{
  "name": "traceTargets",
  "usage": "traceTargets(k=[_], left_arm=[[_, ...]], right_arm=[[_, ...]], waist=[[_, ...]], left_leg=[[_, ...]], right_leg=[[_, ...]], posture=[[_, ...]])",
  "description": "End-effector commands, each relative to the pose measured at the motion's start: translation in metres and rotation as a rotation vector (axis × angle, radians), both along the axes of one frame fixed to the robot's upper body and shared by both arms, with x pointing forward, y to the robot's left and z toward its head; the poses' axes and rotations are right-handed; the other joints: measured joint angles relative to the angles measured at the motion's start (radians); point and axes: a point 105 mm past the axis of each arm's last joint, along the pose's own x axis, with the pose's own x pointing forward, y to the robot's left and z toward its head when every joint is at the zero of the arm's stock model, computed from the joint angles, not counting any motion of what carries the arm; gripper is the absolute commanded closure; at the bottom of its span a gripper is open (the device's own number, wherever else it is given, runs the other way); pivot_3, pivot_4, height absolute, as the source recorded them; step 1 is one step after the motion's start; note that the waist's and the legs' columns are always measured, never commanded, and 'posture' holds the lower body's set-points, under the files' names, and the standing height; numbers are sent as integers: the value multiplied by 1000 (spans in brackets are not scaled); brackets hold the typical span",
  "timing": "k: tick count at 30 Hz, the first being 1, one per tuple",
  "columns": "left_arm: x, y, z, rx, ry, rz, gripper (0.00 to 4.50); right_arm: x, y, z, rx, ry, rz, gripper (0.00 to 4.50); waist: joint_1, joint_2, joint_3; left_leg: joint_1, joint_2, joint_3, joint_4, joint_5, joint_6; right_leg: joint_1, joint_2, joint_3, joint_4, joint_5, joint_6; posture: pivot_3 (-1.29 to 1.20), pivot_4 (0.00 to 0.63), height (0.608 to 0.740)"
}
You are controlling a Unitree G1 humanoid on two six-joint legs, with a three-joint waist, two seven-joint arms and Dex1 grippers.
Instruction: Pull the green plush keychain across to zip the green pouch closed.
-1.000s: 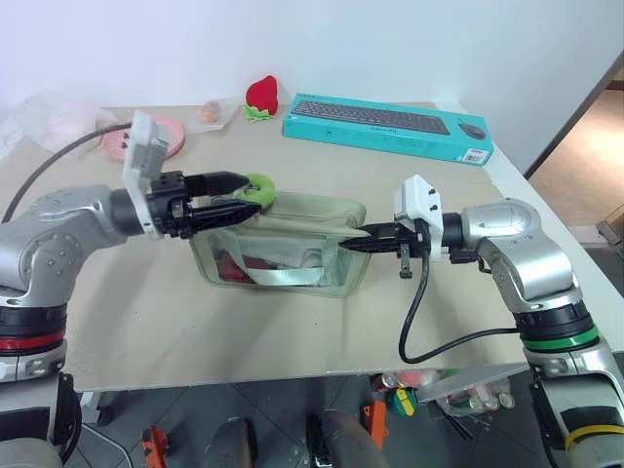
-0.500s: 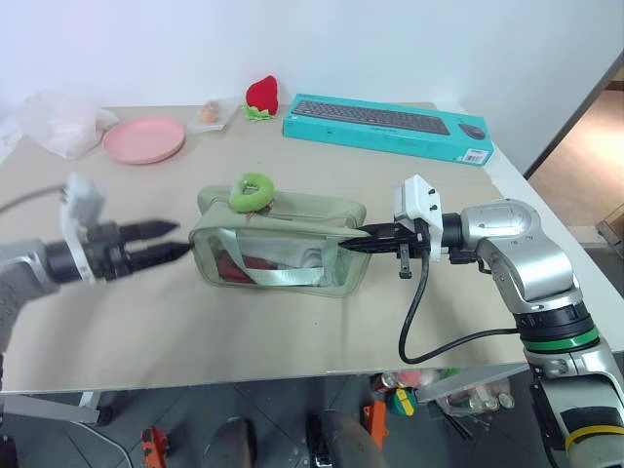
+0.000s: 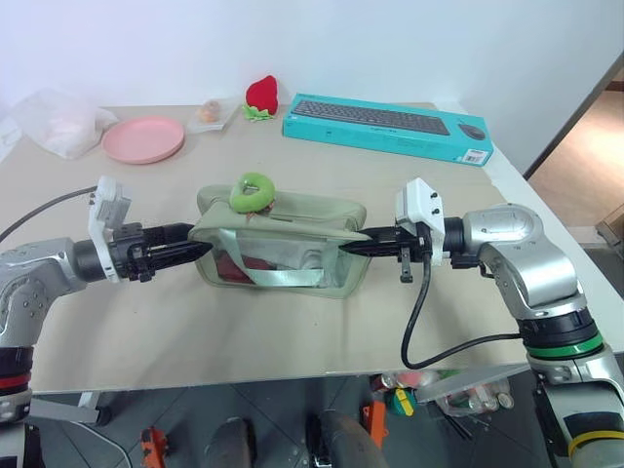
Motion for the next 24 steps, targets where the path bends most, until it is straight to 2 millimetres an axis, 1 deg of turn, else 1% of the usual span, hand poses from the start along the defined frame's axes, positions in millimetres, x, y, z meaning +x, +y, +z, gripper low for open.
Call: traceTargets(k=[1,4,7,9,10,11,14,17,19,21,22,24], left_arm=[[-7,-4,7,11,-34,-45,3355],[-5,-7,7,17,-57,-41,4413],[2,-7,3,46,-71,0,4470],[3,-9,1,47,-71,1,4500],[3,-10,1,44,-74,-5,4500],[3,-12,1,42,-75,-9,4500],[4,-15,3,31,-79,-16,4500],[5,-17,2,28,-79,-21,4500],[3,-20,1,24,-77,-29,4500],[2,-22,-1,22,-75,-34,4500],[2,-23,-1,22,-74,-36,4500],[2,-24,-3,23,-72,-38,4500]], right_arm=[[-3,-4,9,10,-32,-9,4500],[-4,-5,8,8,-28,-13,4500],[-3,-7,7,8,-13,-26,4500],[5,-10,7,25,14,-79,3731],[4,-12,7,23,25,-83,3443],[2,-13,7,20,32,-84,3034],[-5,-18,9,24,48,-88,2128],[-6,-31,26,93,37,-153,1020],[-9,-37,52,186,3,-172,371],[-18,-37,79,290,-28,-127,371],[-22,-33,91,333,-52,-97,371],[-25,-25,104,367,-81,-65,371]], waist=[[2,0,0],[6,0,0],[8,0,0],[9,0,0],[9,0,0],[9,0,0],[14,0,0],[15,0,0],[14,0,0],[13,0,0],[12,0,0],[11,0,0]], left_leg=[[0,0,0,0,0,0],[0,-1,0,0,0,0],[0,-1,0,0,0,0],[0,-1,0,1,0,0],[0,-1,0,1,0,0],[0,-1,0,1,0,0],[-1,-2,0,1,0,0],[-3,-2,-1,1,0,0],[-3,-3,-1,1,0,1],[-3,-4,-1,1,0,1],[-3,-3,-1,1,0,1],[-2,-3,-1,1,0,1]], right_leg=[[0,0,0,0,0,0],[0,-1,0,0,0,0],[0,-1,0,0,0,1],[1,-1,0,0,0,1],[1,-2,0,0,0,1],[1,-2,0,0,0,1],[1,-3,-1,0,0,2],[1,-5,-2,0,-1,3],[0,-5,-1,0,-1,4],[1,-5,-1,0,-1,5],[1,-5,-1,0,-1,5],[1,-5,-1,0,-1,5]], posture=[[0,150,740],[0,150,740],[0,150,740],[0,150,740],[0,150,740],[0,150,740],[0,150,740],[0,150,740],[0,150,740],[0,150,740],[0,150,740],[0,150,740]])
